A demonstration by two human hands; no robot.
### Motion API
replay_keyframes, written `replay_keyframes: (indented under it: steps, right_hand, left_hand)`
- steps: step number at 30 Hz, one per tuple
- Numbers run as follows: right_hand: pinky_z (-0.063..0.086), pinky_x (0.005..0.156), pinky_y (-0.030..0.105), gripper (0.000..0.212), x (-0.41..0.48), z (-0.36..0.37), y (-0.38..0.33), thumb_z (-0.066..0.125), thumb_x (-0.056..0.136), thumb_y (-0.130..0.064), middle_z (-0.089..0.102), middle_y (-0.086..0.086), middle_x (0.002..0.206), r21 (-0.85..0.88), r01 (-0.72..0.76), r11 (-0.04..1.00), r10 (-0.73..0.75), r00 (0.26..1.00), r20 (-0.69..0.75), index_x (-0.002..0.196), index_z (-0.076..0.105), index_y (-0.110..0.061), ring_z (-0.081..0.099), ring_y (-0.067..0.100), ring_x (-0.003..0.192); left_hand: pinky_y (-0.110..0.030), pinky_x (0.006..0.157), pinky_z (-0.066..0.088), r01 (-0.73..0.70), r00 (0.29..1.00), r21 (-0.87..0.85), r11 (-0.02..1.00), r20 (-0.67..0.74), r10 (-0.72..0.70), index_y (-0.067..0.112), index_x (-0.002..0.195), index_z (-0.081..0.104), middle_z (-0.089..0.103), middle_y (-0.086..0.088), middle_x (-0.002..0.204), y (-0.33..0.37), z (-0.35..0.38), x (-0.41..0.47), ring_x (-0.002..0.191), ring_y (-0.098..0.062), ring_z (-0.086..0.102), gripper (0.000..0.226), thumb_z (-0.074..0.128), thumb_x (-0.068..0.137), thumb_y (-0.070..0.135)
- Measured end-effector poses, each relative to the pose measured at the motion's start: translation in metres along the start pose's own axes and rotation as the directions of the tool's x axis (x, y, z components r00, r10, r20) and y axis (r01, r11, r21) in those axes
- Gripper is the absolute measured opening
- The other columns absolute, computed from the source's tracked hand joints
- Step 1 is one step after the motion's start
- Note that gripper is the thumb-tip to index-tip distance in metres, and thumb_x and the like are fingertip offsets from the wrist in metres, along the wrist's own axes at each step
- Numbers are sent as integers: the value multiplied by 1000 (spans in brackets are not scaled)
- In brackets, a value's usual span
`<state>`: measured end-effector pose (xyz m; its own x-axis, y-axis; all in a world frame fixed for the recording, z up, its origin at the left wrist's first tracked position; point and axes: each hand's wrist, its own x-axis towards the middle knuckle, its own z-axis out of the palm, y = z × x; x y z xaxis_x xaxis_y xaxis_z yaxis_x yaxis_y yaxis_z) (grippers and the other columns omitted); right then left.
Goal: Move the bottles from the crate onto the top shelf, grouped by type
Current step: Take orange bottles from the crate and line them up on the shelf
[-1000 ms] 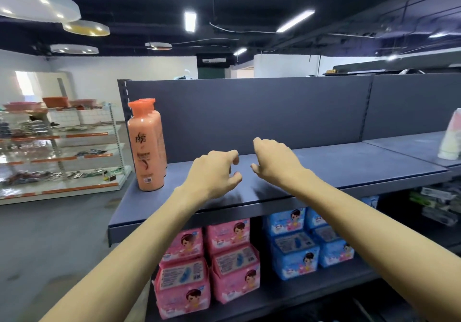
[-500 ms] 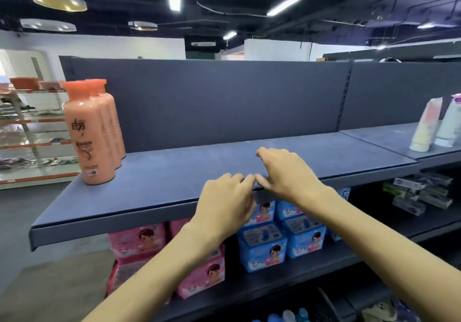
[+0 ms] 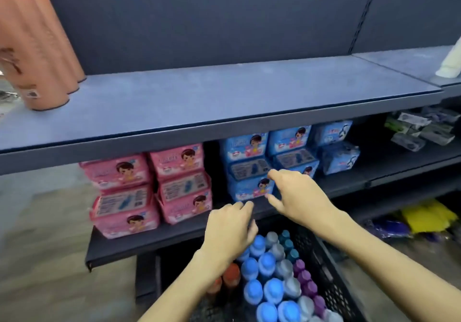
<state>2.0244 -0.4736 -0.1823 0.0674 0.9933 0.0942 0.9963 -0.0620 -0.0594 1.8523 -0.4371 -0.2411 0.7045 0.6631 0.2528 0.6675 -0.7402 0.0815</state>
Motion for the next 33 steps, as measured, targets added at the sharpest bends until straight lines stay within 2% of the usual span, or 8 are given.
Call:
replay_keyframes:
  steps: [5, 8, 10, 15, 18, 25, 29, 33]
  right_hand:
    - [47, 78, 38, 43, 2, 70, -2, 59, 93, -38, 62, 6, 113, 50, -27, 998, 19, 990, 142, 127, 49, -14, 61, 31, 106]
    - [46, 76, 38, 35, -2, 113, -12, 61, 91, -37, 62, 8, 108, 80, -48, 996, 27, 970, 243, 114, 49, -13, 62, 34, 104]
    - [51, 80, 40, 35, -5, 140, -22, 60, 91, -34, 63, 9, 111, 105, -71, 992, 35, 949, 313, 116, 51, -12, 62, 36, 105]
    - [47, 79, 39, 30, -17, 197, -51, 59, 89, -27, 63, 12, 116, 127, -73, 989, 9, 894, 447, 114, 52, -12, 62, 34, 108]
    - [52, 85, 41, 39, -25, 222, -66, 59, 93, -26, 59, 14, 124, 115, -98, 988, 22, 848, 530, 126, 48, -10, 62, 35, 111]
    - [49, 82, 41, 44, -43, 255, -99, 58, 91, -23, 54, 12, 129, 151, -49, 987, -31, 873, 487, 131, 45, -10, 59, 35, 112]
    - [48, 85, 42, 41, -43, 270, -115, 60, 89, -18, 56, 13, 128, 223, -142, 964, 6, 857, 516, 127, 48, -10, 56, 35, 116]
    - [48, 75, 41, 41, -39, 283, -127, 57, 88, -13, 58, 13, 127, 272, -169, 947, 11, 866, 500, 129, 49, -12, 61, 38, 108]
  left_hand:
    - [-35, 62, 37, 116, 977, -45, 992, 187, -106, 23, 108, 51, 62, 0, 99, -8, 59, -30, 93, -26, 63, 28, 45, 87, 41]
    - [-35, 59, 31, 156, 954, -58, 986, 267, -135, 24, 102, 51, 61, 1, 94, -13, 83, -56, 87, -27, 63, 23, 47, 86, 40]
    - [-34, 56, 27, 159, 946, -47, 986, 292, -139, 24, 101, 56, 62, 2, 89, -17, 95, -73, 79, -27, 63, 23, 49, 85, 39]
    - [-35, 63, 39, 269, 883, -54, 962, 412, -224, 25, 107, 48, 62, 2, 104, -31, 128, -115, 95, -26, 63, 26, 42, 87, 41]
    - [-36, 66, 42, 307, 850, -27, 951, 457, -261, 25, 112, 48, 61, 2, 108, -34, 142, -131, 99, -26, 62, 30, 44, 87, 41]
    - [-35, 70, 45, 403, 798, 31, 915, 478, -368, 20, 116, 50, 61, -1, 108, -38, 163, -154, 101, -25, 60, 33, 47, 90, 39]
    - [-35, 70, 46, 430, 777, 19, 903, 501, -381, 21, 115, 51, 61, 0, 107, -41, 172, -164, 103, -23, 60, 31, 48, 90, 39]
    - [-34, 70, 47, 446, 778, -7, 895, 498, -384, 22, 117, 51, 62, 2, 108, -45, 176, -170, 103, -22, 60, 32, 49, 88, 37]
